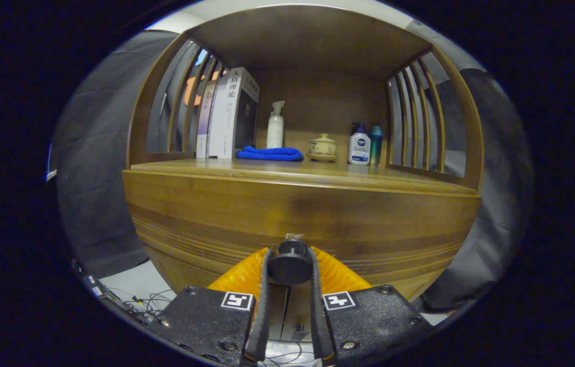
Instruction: Pull open the drawer, take out the items inside it, and place them on the countertop above the cabinet.
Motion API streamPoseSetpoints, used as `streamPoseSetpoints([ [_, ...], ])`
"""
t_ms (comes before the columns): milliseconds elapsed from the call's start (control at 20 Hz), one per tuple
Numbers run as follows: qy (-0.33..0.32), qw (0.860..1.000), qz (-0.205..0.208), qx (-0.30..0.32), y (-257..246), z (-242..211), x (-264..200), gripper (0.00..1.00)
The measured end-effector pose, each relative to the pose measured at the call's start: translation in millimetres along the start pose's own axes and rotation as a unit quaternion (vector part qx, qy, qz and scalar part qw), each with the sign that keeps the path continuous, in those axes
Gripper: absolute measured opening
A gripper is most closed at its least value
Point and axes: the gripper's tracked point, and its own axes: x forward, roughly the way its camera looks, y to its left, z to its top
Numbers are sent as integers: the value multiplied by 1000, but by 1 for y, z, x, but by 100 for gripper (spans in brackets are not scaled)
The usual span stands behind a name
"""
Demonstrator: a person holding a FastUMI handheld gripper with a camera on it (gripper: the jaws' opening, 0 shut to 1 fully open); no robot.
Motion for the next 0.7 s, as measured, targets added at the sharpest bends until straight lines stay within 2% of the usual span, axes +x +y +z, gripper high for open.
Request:
streamPoseSetpoints([
  [150,-4,1000,-5,4,0,1,-2,33],
  [700,-7,1000,1,8,0,1,0,33],
])
